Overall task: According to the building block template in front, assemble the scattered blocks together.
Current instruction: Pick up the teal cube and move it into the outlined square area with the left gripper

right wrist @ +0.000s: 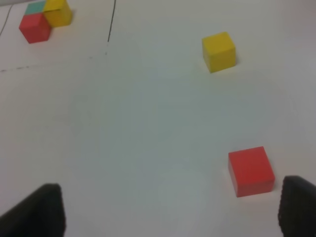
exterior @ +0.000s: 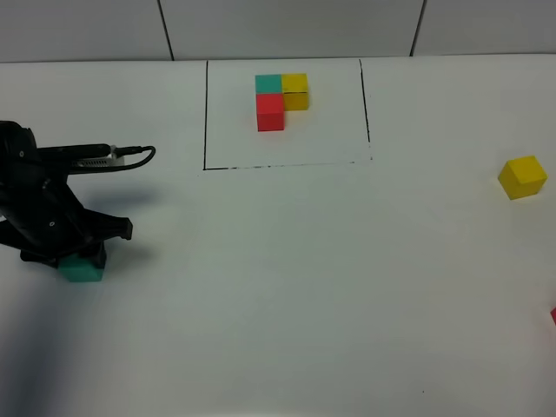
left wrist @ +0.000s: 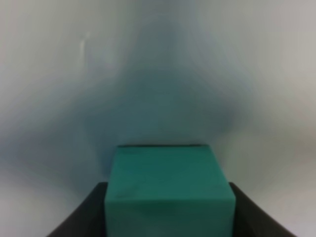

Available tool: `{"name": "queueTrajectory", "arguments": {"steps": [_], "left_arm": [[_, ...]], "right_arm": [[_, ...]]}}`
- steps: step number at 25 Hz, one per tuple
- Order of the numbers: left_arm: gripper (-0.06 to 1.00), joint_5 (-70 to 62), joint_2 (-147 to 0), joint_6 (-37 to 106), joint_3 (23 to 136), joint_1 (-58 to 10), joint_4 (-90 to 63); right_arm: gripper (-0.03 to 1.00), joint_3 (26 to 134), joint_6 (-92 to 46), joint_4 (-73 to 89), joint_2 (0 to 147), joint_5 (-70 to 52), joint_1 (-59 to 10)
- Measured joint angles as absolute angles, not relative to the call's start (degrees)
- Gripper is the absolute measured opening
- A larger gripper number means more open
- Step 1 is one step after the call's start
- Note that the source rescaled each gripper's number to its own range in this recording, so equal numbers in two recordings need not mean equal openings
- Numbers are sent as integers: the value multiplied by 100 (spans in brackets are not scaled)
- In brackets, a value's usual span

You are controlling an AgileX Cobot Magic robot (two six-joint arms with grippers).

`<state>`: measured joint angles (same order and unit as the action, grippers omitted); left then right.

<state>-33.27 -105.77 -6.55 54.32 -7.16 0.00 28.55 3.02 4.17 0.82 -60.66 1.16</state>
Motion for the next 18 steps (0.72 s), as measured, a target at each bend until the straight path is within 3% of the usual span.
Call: {"name": "queueTrajectory", "arguments": {"steps": [10, 18], "left_arm": [[1, -3910, -10666, 1672, 6793, -1555, 143], [1, -5493, -11854, 3016, 9149, -2478, 171]], "right_arm": [[75, 2855, 302, 417, 82, -6066, 116], [75, 2855, 296, 417, 82, -6066, 116]]}}
